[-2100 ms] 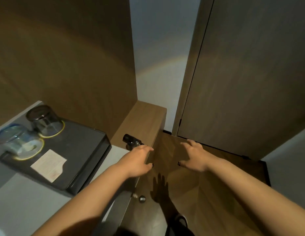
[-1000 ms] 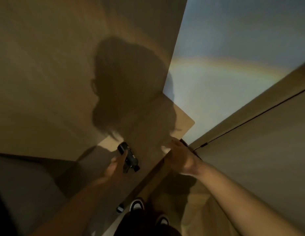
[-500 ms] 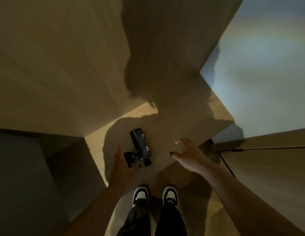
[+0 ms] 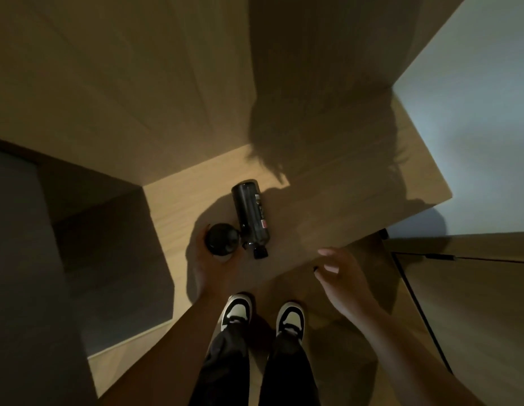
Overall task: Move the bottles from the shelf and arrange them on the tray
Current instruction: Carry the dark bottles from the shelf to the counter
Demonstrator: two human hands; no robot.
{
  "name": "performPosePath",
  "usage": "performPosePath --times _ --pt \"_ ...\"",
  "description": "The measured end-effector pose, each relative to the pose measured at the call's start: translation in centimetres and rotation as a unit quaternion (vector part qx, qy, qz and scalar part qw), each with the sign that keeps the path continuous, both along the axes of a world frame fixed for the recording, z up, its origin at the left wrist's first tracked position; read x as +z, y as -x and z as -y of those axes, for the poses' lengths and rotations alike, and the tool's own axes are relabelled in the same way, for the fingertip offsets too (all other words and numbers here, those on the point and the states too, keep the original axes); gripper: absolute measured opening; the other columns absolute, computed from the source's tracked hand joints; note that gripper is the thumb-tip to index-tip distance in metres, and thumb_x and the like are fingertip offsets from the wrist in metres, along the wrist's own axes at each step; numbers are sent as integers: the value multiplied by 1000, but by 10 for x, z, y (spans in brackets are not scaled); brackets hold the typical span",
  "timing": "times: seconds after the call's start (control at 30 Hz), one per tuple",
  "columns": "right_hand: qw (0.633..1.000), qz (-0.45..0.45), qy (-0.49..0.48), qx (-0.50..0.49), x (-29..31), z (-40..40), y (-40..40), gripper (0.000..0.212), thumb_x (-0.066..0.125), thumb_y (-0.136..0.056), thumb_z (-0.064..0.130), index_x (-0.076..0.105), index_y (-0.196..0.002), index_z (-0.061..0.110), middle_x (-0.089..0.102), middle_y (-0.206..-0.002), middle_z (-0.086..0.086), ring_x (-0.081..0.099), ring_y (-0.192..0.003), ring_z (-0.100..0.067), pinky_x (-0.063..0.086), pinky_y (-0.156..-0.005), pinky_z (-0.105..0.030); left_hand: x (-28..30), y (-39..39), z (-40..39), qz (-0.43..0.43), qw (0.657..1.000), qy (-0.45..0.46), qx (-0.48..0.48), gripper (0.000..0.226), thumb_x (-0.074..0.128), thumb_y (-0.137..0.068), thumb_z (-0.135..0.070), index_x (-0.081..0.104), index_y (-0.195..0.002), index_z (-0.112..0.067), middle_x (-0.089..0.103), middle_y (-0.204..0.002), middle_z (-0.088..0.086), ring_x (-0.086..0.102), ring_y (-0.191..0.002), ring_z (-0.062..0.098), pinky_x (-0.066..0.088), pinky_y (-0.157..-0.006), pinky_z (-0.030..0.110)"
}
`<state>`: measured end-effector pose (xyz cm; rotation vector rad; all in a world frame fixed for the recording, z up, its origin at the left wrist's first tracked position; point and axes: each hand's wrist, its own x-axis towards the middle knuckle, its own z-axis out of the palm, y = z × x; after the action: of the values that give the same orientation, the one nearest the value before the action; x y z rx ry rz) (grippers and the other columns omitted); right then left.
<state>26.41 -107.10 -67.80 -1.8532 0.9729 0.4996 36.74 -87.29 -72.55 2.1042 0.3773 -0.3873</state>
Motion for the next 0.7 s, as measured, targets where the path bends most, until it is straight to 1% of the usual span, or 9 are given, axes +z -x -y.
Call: performPosePath --times 0.1,0.17,0.27,0.3,0.37,0.47,0.53,0.6,0.7 --pt "999 51 8 -17 -2 2 12 32 50 -94 12 55 -111 39 56 -122 9 56 -99 6 44 -62 -9 -3 -6 2 12 1000 -5 4 59 82 -73 -21 48 -121 -30 57 -112 -9 52 -95 3 36 -73 1" --pt "997 76 12 -24 1 3 14 33 50 -94 9 56 -108 38 58 -119 12 54 -99 12 45 -67 -4 -3 -8 0 2 999 -6 32 64 82 -73 -25 49 -127 -22 61 -117 -1 55 -102 10 40 -82 12" --pt "993 111 6 -27 7 -2 8 32 51 -94 7 60 -112 31 60 -120 10 55 -104 10 47 -75 -6 8 -5 -2 -9 992 8 123 63 79 -75 -27 49 -130 -16 62 -122 6 57 -113 22 43 -94 30" --pt "992 123 2 -26 10 -5 5 31 52 -94 7 60 -114 29 60 -121 10 55 -104 9 46 -76 -4 15 -3 -2 -5 989 14 149 60 79 -76 -26 51 -128 -17 64 -118 4 59 -112 22 44 -95 31" --pt "989 150 -9 -17 16 -12 -3 29 54 -94 11 58 -117 28 59 -123 9 55 -107 7 45 -76 -3 29 0 -2 12 979 53 196 44 78 -77 -23 57 -116 -24 64 -104 -7 61 -102 13 43 -87 24" --pt "984 167 -66 19 26 -25 -19 37 60 -92 24 50 -126 34 52 -128 13 51 -115 3 44 -84 -9 60 2 1 18 959 171 224 32 77 -77 -16 57 -94 -34 63 -94 -17 61 -90 -2 42 -82 17" --pt "976 177 -87 88 33 -33 -28 51 64 -89 27 43 -133 41 43 -127 24 43 -118 9 38 -93 -11 75 3 2 7 949 229 217 35 81 -68 -26 60 -95 -34 67 -100 -11 64 -99 7 47 -93 28" --pt "964 208 -66 152 43 -37 -36 56 65 -87 23 42 -135 41 41 -121 32 41 -114 16 34 -90 -4 85 -1 4 -10 944 263 202 53 86 -52 -40 61 -99 -34 67 -108 -7 62 -110 14 45 -101 38" --pt "948 254 -30 188 56 -32 -40 55 65 -87 24 45 -138 35 47 -124 23 44 -114 12 39 -92 -7 99 -16 14 -30 926 322 195 54 74 -53 -49 61 -102 -32 65 -110 -5 61 -109 15 45 -101 39"
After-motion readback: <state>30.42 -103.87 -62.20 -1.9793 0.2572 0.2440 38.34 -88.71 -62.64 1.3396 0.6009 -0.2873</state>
